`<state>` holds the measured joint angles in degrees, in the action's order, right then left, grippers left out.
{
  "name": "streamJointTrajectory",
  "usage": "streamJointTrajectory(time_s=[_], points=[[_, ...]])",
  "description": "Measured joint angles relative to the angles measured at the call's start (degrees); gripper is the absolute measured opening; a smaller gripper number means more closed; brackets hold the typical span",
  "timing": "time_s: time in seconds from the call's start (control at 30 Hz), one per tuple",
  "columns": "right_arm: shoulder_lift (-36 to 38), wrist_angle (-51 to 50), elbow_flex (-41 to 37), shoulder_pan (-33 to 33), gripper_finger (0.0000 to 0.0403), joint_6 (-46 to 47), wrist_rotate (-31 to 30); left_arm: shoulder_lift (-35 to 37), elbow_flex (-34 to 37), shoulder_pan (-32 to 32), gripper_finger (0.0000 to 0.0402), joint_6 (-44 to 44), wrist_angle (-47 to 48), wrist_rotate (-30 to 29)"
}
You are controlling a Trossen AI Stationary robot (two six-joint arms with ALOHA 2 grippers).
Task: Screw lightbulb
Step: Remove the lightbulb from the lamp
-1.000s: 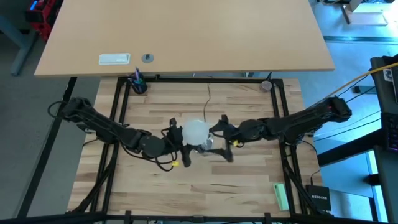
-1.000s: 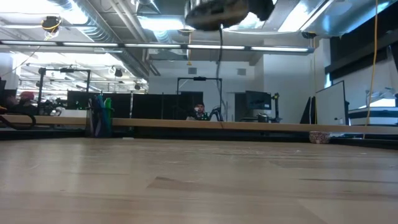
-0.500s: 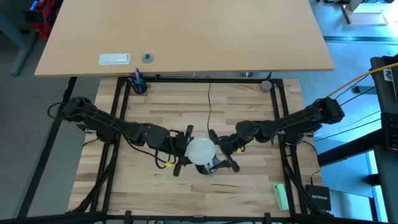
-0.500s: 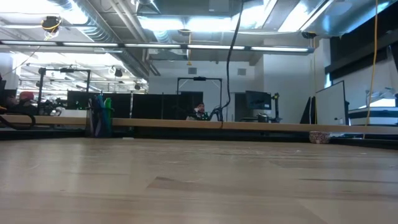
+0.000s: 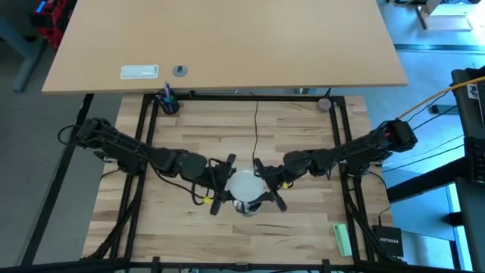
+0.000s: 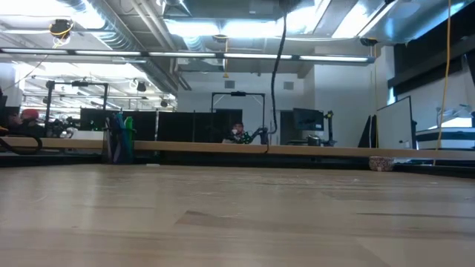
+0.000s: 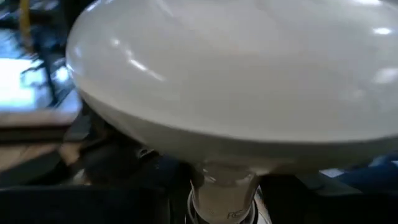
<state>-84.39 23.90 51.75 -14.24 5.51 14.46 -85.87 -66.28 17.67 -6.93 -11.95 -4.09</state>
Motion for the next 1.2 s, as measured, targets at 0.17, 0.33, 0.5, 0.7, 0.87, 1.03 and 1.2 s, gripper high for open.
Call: streamJointTrajectory(time_s=[0.17,0.33,0.5,0.7,0.87,1.03,1.2], points=[[0.4,-5.1,0.0,-0.1,0.0161,-0.2,-14.1,0.1,0.0,1.4,0.0143,-3.5,4.8,-14.5],[-0.1,-6.5,-0.1,-0.3,0.0161,4.6,-34.7,-2.3,0.0,2.8,0.0142,-8.7,4.3,-35.3],[-0.3,-7.1,-0.1,-0.3,0.0161,4.5,-46.4,-5.5,-0.1,3.5,0.0141,-13.6,1.0,-48.9],[-0.3,-7.9,-0.1,-0.2,0.0161,3.5,-46.3,-6.1,-0.1,3.9,0.0141,-12.6,0.8,-51.5],[-0.3,-7.1,-0.1,0.0,0.0161,1.6,-38.7,-5.5,-0.1,4.3,0.0141,-10.1,0.7,-50.5],[0.3,-8.0,-0.1,0.1,0.0252,1.6,-37.5,-5.4,0.0,4.6,0.0141,-9.2,0.9,-49.7],[5.0,-15.0,0.0,0.1,0.0379,1.5,-30.8,-4.6,0.0,6.1,0.0141,-6.7,0.9,-47.8]])
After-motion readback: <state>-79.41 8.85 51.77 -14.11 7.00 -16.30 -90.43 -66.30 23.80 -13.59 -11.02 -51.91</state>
